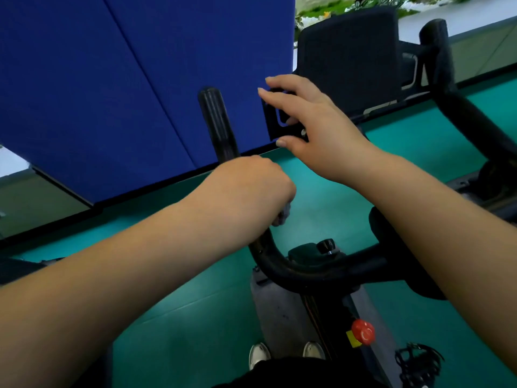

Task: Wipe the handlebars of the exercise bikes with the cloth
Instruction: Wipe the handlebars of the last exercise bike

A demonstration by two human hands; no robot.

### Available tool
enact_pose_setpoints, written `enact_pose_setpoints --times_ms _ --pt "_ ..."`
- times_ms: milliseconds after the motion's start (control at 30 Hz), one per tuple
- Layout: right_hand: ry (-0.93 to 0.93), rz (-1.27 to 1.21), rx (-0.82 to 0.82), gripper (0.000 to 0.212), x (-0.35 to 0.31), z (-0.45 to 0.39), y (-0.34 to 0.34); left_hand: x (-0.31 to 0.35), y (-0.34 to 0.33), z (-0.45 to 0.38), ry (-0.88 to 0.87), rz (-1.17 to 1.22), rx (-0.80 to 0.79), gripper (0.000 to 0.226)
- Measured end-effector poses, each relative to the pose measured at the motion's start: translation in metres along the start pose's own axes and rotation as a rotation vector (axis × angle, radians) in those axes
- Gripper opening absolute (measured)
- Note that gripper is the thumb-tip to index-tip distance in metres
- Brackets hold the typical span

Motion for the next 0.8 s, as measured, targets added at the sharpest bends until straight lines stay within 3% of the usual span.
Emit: enact_pose_setpoints --times_ms 267,433,567,700,800 --pt "0.003 -0.008 -0.010 0.071 -0.001 0.001 0.000 -0.011 0.000 -0.026 -0.061 -0.090 -0.253 0.004" --pt "-0.009 -0.011 -0.016 0.072 -0.001 0.003 0.000 -0.005 -0.027 -0.030 -0.116 0.297 -0.441 0.030" --pt "-0.009 0.003 -0.030 0.072 -0.001 0.004 0.000 -0.003 -0.038 -0.026 -0.100 0.599 -0.576 0.030" --pt "0.000 0.021 -0.036 0.074 -0.001 0.003 0.001 -0.032 -0.012 -0.047 -0.071 0.351 -0.499 0.030" --pt "-0.003 0.025 -0.037 0.072 -0.002 0.003 0.002 -0.030 -0.021 -0.050 -0.077 0.382 -0.548 0.026"
Point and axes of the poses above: each hand's wrist, its own z-axis away from the middle knuckle, its own y-axis out of the back of the hand, x = y × z, the point moved 9 cm from there along -z, towards the middle knuckle, and after that the axes turned 15 degrees about z, right-handed, at the moved point
